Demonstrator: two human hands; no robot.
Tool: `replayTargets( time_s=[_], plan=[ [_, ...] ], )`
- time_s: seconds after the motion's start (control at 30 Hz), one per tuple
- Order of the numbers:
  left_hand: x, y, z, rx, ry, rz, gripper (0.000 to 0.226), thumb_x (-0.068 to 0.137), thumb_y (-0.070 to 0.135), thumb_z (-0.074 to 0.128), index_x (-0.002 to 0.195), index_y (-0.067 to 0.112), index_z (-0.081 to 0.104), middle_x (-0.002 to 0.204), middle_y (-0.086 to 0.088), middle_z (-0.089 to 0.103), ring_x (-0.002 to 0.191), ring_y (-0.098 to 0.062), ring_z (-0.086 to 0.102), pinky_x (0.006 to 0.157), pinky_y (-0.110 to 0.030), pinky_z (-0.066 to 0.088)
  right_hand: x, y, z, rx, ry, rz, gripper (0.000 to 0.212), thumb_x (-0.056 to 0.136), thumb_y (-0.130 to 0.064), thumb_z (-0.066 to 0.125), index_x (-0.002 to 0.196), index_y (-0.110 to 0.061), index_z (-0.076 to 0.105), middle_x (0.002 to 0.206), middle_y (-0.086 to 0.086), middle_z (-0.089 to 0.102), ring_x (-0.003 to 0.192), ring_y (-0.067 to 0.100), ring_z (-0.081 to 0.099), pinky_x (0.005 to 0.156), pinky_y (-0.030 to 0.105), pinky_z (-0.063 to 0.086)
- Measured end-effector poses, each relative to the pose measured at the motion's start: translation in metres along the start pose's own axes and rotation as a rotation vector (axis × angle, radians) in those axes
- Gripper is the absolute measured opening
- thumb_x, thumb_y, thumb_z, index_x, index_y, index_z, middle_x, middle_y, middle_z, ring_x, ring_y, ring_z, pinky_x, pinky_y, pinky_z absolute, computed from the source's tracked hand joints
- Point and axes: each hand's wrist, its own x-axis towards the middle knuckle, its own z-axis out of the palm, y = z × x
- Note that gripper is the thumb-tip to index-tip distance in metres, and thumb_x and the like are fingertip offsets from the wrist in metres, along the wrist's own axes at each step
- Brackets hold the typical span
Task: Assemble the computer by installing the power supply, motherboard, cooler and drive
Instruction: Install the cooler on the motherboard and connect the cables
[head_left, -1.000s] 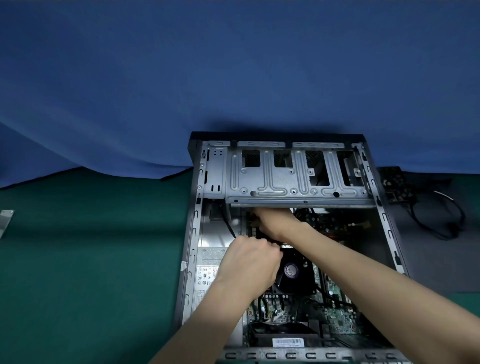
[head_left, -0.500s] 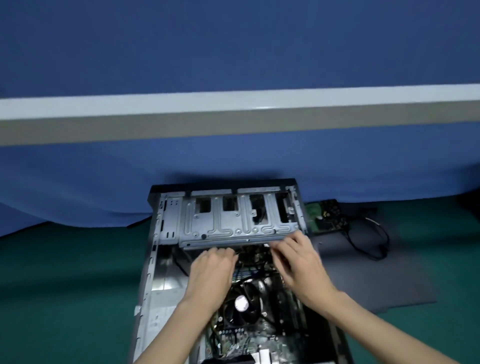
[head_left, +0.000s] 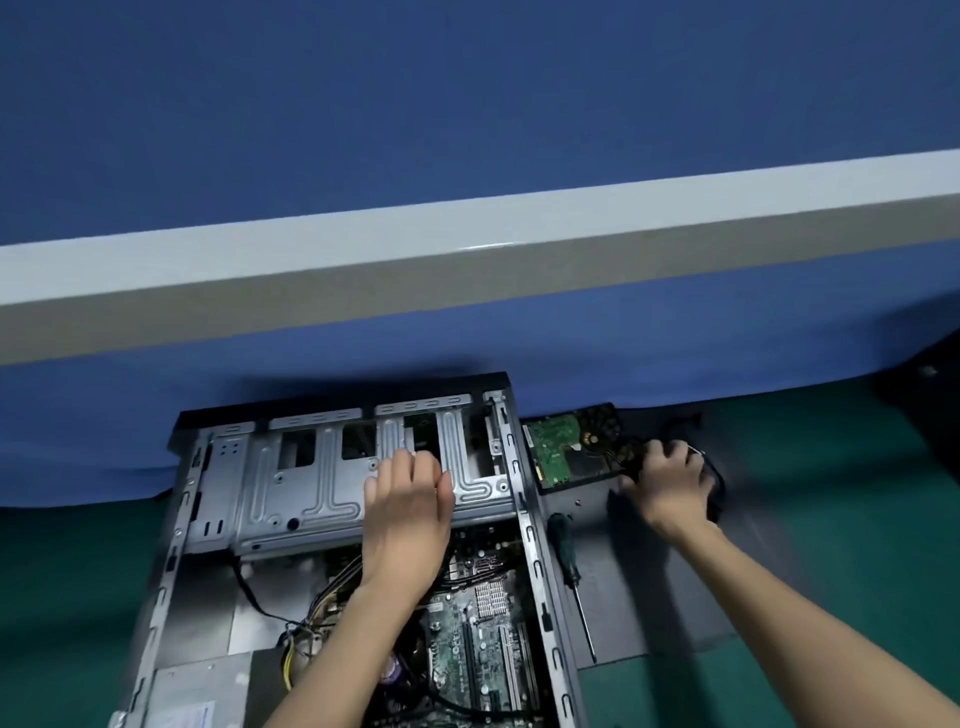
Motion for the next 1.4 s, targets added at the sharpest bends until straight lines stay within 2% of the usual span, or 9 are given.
replayTargets(
  time_s=[0.1, 0.27, 0.5, 0.67, 0.87, 0.97, 1.1, 1.27, 1.4],
  plan=[
    [-0.001, -0.001, 0.006, 0.034, 0.091, 0.019, 0.013, 0.088, 0.021, 0.060, 0.082, 0.011, 0.055, 0.080, -0.004, 0.051, 0.070, -0.022, 0.046, 0.065, -0.033, 0.038, 0.018, 0.008, 0.012, -0.018, 0.006, 0.027, 0.075, 0.082, -0.051, 0.066, 0.133, -0.006, 0.035, 0.141, 0.022, 0.036, 0.128, 0.041, 0.034, 0.107, 0.050, 0.033],
    [0.000, -0.002, 0.008, 0.102, 0.144, 0.078, 0.012, 0.084, 0.018, 0.063, 0.079, 0.010, 0.056, 0.077, -0.004, 0.051, 0.066, -0.022, 0.045, 0.064, -0.030, 0.031, 0.053, 0.015, 0.017, -0.104, -0.205, 0.060, 0.113, 0.080, -0.052, 0.064, 0.151, -0.022, -0.018, 0.160, 0.019, -0.008, 0.142, 0.049, -0.009, 0.111, 0.065, -0.006],
    [0.001, -0.001, 0.007, 0.123, 0.131, 0.080, 0.011, 0.085, 0.017, 0.062, 0.080, 0.010, 0.056, 0.077, -0.004, 0.051, 0.066, -0.022, 0.045, 0.064, -0.031, 0.032, 0.070, 0.012, 0.009, -0.055, -0.293, 0.093, 0.073, 0.076, -0.025, 0.073, 0.138, -0.024, 0.035, 0.145, 0.016, 0.026, 0.137, 0.040, 0.021, 0.103, 0.075, 0.011],
    [0.001, -0.001, 0.005, 0.085, 0.087, 0.062, 0.012, 0.087, 0.018, 0.060, 0.080, 0.011, 0.054, 0.078, -0.004, 0.051, 0.068, -0.021, 0.043, 0.064, -0.030, 0.031, 0.054, 0.019, 0.007, 0.005, -0.148, 0.031, 0.048, 0.084, -0.014, 0.063, 0.125, -0.007, 0.039, 0.127, 0.019, 0.041, 0.121, 0.037, 0.041, 0.096, 0.053, 0.035],
    [-0.001, 0.011, -0.015, -0.309, -0.022, -0.073, 0.011, 0.095, 0.021, 0.054, 0.102, 0.012, 0.053, 0.093, 0.002, 0.051, 0.084, -0.015, 0.048, 0.079, -0.033, 0.033, 0.017, 0.027, -0.044, 0.326, 0.100, -0.084, 0.026, 0.083, -0.002, 0.063, 0.107, -0.001, 0.054, 0.113, 0.022, 0.054, 0.098, 0.038, 0.053, 0.073, 0.033, 0.038],
    [-0.010, 0.041, -0.037, -0.556, -0.039, 0.107, 0.042, 0.088, -0.003, 0.058, 0.123, 0.021, 0.054, 0.108, 0.006, 0.055, 0.097, -0.008, 0.055, 0.096, -0.032, 0.045, -0.015, 0.008, -0.077, 0.411, 0.177, -0.182, 0.026, 0.081, 0.003, 0.055, 0.106, -0.004, 0.059, 0.112, 0.016, 0.057, 0.101, 0.034, 0.055, 0.073, 0.030, 0.036],
    [-0.023, 0.077, -0.071, -0.735, -0.055, 0.376, 0.068, 0.082, -0.009, 0.061, 0.133, 0.034, 0.051, 0.124, 0.015, 0.052, 0.119, 0.002, 0.047, 0.104, -0.012, 0.033, -0.070, -0.030, -0.115, 0.581, 0.248, -0.338, 0.025, 0.078, 0.003, 0.057, 0.098, -0.010, 0.062, 0.101, 0.011, 0.066, 0.093, 0.029, 0.061, 0.077, 0.033, 0.047],
    [-0.033, 0.076, -0.108, -1.011, 0.104, 0.347, 0.037, 0.081, -0.011, 0.055, 0.103, 0.011, 0.074, 0.100, -0.004, 0.058, 0.093, -0.012, 0.060, 0.082, -0.028, 0.052, -0.119, -0.066, -0.138, 0.875, 0.082, -0.404, 0.028, 0.077, 0.010, 0.057, 0.094, -0.011, 0.064, 0.086, 0.002, 0.065, 0.083, 0.016, 0.061, 0.070, 0.022, 0.043],
    [-0.039, 0.058, -0.136, -1.104, 0.137, 0.222, 0.022, 0.088, -0.005, 0.058, 0.081, 0.011, 0.071, 0.107, 0.001, 0.060, 0.107, -0.007, 0.057, 0.085, -0.012, 0.043, -0.144, -0.081, -0.137, 1.315, -0.188, -0.401, 0.033, 0.075, 0.011, 0.055, 0.099, -0.008, 0.069, 0.097, 0.009, 0.073, 0.096, 0.018, 0.067, 0.082, 0.024, 0.051]
  ],
)
